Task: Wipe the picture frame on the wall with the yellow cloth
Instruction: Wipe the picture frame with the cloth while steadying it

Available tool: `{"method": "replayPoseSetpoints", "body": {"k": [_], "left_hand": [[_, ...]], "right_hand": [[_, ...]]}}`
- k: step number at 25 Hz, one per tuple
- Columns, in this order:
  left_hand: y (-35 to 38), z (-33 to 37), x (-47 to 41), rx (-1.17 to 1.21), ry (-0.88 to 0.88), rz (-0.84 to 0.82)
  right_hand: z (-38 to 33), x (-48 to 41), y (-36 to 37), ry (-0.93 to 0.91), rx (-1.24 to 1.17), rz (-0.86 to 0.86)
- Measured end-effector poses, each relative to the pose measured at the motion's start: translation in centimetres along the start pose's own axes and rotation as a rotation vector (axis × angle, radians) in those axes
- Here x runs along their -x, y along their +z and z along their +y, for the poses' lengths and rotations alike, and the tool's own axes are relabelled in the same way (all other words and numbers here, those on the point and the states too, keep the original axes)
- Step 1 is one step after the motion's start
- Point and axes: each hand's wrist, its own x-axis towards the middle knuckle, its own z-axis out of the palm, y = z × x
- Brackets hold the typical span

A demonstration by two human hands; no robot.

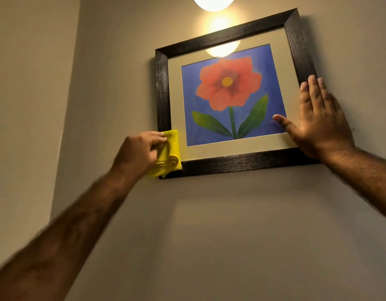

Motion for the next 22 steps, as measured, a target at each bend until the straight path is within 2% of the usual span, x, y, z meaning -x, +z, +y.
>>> {"method": "replayPoseSetpoints", "body": {"k": [2, 6, 11, 14, 18, 20, 22], "left_hand": [[-1.1, 0.0, -1.8, 0.021, -0.058, -0.063], [-0.8, 0.4, -2.9, -0.099, -0.108, -0.049], [-0.6, -0.3, -3.2, -0.127, -0.255, -0.109], [-0.8, -0.2, -2.7, -0.058, -0.287, -0.087], [-2.1, -1.4, -1.2, 0.088, -0.423, -0.071], [-3.2, -2.3, -0.3, 0.176, -0.481, -0.053], [-4.3, -3.2, 0.5, 0.280, -0.536, -0.055]], "right_hand": [[0.0, 0.0, -0.1, 0.002, 0.002, -0.001], [0.0, 0.1, -0.1, -0.005, 0.006, -0.003], [0.1, 0.0, 0.1, -0.010, 0.009, 0.006], [0.3, 0.0, 0.2, -0.017, 0.003, 0.024], [0.3, -0.1, -0.4, -0.005, -0.054, 0.020], [-0.8, 0.2, -1.3, -0.115, -0.049, 0.032], [-4.4, 1.3, -2.3, -0.364, -0.092, 0.075]]}}
